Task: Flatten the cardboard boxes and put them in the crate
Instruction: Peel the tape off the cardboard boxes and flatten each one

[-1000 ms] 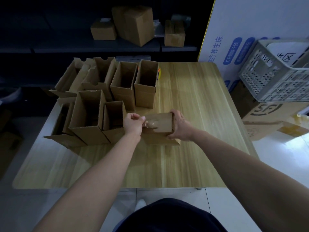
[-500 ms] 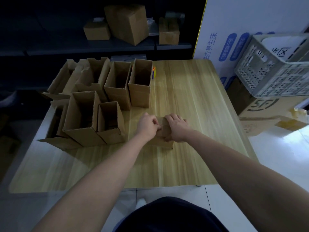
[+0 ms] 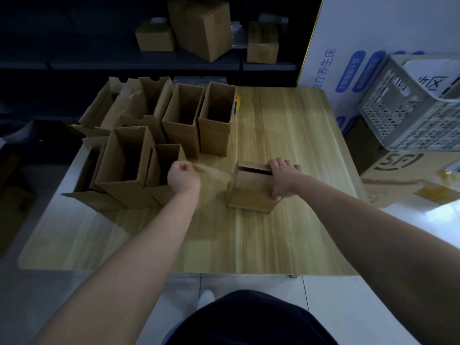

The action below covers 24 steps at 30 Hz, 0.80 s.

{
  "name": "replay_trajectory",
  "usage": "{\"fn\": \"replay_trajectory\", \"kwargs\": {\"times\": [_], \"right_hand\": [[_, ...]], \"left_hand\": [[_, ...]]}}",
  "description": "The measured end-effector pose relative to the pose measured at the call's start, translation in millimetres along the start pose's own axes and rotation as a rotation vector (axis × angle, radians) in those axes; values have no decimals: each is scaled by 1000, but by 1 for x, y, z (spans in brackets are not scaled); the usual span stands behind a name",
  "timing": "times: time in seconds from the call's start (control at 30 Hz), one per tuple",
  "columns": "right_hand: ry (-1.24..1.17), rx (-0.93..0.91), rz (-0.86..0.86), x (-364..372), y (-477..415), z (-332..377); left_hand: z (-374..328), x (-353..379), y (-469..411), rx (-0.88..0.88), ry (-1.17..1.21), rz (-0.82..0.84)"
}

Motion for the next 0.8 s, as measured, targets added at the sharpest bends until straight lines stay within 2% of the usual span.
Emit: {"fn": "replay_trajectory", "kwargs": {"times": [0.1,0.17,0.23,0.3,0.5,0.67,0.8], "right_hand": [[34,-20,21,2,0,13],[35,-43,7,7,1,22],[37,-42,-5,10,1,22],[31,-34,23,14,1,21],[14,-94,-5,20,0,32],[-5,-92,-18,18,0,30],[-24,-94,-14,19,1,31]], "left_hand": [[-3,24,12,66,-155,209],[4,42,21,42,-183,398],[14,50,26,9,-253,513],[23,51,28,13,-311,553],[34,56,31,-92,-40,523],[37,65,39,-229,96,631],[38,67,34,-242,71,558]]}}
Point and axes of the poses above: each hand's wrist, its own y-axis away from the middle knuckle, its own x-axis out of the palm, z = x × y, the point moved 6 cm from there along -y, towards the middle knuckle, and after that the axes turned 6 degrees about y, right-handed, at the moved point
